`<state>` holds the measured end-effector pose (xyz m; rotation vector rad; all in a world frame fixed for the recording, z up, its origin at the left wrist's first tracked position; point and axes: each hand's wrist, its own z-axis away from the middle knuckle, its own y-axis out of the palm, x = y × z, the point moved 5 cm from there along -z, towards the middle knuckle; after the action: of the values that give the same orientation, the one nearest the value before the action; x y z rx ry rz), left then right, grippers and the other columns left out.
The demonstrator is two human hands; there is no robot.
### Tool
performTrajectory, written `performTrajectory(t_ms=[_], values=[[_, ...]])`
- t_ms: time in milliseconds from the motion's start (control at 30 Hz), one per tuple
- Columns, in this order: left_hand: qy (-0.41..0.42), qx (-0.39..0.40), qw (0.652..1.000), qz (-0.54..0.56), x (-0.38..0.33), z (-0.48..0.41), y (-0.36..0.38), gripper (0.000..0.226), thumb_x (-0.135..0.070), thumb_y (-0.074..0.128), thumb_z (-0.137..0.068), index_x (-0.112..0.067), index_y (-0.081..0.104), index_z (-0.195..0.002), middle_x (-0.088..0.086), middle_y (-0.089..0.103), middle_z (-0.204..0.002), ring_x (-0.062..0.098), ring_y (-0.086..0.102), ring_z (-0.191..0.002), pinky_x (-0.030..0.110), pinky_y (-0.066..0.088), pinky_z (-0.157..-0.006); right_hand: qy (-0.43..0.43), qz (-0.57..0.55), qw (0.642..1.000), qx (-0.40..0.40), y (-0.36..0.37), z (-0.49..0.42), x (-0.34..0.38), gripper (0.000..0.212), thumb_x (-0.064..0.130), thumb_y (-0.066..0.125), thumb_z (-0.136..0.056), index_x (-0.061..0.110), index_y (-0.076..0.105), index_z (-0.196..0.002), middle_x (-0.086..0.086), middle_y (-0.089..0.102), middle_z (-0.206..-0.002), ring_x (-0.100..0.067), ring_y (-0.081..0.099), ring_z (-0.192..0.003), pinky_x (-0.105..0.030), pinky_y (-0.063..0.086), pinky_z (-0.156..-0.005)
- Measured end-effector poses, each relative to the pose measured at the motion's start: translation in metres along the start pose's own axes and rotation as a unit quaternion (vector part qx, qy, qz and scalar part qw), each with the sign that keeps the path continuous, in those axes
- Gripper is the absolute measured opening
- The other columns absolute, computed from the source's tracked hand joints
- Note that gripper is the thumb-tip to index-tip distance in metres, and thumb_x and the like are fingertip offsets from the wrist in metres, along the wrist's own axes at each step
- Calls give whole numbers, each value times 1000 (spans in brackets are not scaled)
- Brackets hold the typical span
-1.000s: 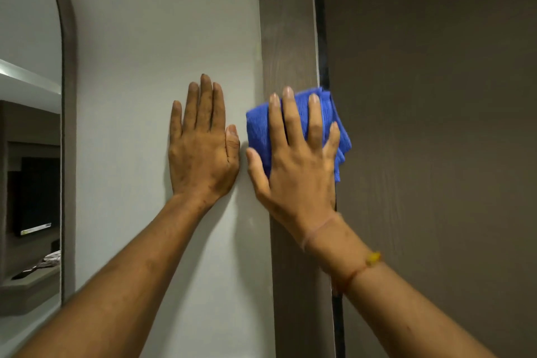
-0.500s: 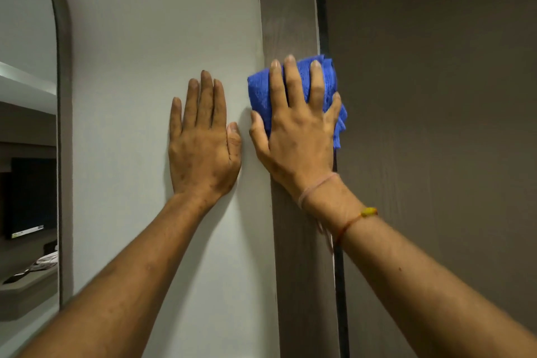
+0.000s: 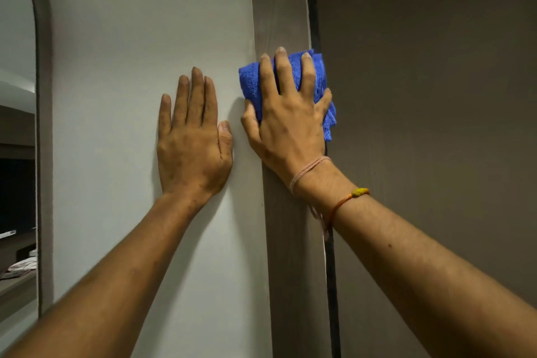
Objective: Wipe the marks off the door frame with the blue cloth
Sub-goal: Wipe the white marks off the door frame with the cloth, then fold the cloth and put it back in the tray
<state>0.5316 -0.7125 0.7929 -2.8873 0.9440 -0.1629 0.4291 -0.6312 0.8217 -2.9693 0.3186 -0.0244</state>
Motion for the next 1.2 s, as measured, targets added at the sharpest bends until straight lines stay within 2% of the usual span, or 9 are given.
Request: performTrajectory(t_ms=[400, 500, 567, 633, 733, 900, 1000, 1100, 1200], values=[[-29, 103, 983, 148, -11, 35, -13, 62, -24, 32, -96, -9, 1, -148, 10, -8, -159, 17, -12, -145, 33, -7, -119, -45, 34, 995, 77, 0, 139, 2, 58, 31, 67, -72, 13, 54, -125, -12, 52, -139, -40, 43, -130, -70, 45, -88], [-112, 92, 948, 284, -32, 61, -42, 48, -20, 42, -95, -9, 34, -142, 10, 24, -156, 18, 15, -145, 28, 14, -116, -26, -108, 990, 81, -15, 160, -14, 51, 22, 62, -75, 3, 55, -122, -21, 51, -137, -46, 40, -130, -68, 41, -96], [-145, 64, 922, 354, -54, 87, -67, 36, -30, 46, -90, -16, 62, -119, 5, 63, -127, 13, 54, -118, 14, 36, -99, 51, -223, 972, 43, -35, 167, -32, 51, 23, 49, -79, -1, 52, -124, -23, 50, -134, -42, 39, -130, -60, 35, -106], [-173, 160, 855, 462, -89, 113, -80, 31, -45, 47, -82, -29, 70, -94, -11, 73, -95, 3, 65, -88, 7, 46, -83, 112, -274, 955, 2, -58, 178, -49, 53, 27, 41, -83, -1, 49, -127, -19, 49, -134, -33, 40, -131, -48, 29, -112], [-197, 362, 688, 597, -151, 150, -78, 49, -63, 54, -71, -21, 71, -90, 6, 74, -89, 17, 69, -87, 38, 57, -85, 119, -273, 955, 4, -87, 199, -65, 52, 29, 41, -87, 0, 46, -131, -15, 46, -137, -25, 38, -133, -40, 28, -113], [-193, 426, 627, 623, -226, 186, -69, 41, -46, 62, -71, -7, 67, -85, 24, 71, -86, 26, 67, -71, 50, 55, -78, 126, -247, 950, 142, -128, 269, -122, 93, 37, 53, -78, 1, 0, -146, -7, 12, -155, -15, 11, -145, -30, 17, -120], [-131, 514, 565, 632, -284, 219, -64, 21, -26, 63, -85, -7, 66, -79, 11, 73, -75, 22, 67, -68, 43, 55, -72, 261, -292, 898, 199, -165, 323, -179, 112, 52, 58, -71, 29, -28, -139, 16, -11, -153, 6, -1, -142, -15, 16, -115], [-58, 574, 476, 664, -347, 250, -71, 13, -16, 58, -88, -9, 66, -82, 1, 71, -75, 12, 64, -68, 31, 54, -66, 494, -413, 753, 136, -211, 380, -238, 114, 49, 66, -64, 31, -11, -146, 5, 24, -154, 4, 37, -133, -26, 39, -109], [-1, 621, 383, 684, -413, 288, -88, 18, -22, 60, -85, -12, 68, -96, 3, 76, -87, 13, 70, -77, 23, 57, -66, 598, -448, 661, 66, -268, 443, -282, 62, 32, 67, -76, 10, 47, -130, -15, 62, -127, -27, 60, -116, -40, 50, -101]])
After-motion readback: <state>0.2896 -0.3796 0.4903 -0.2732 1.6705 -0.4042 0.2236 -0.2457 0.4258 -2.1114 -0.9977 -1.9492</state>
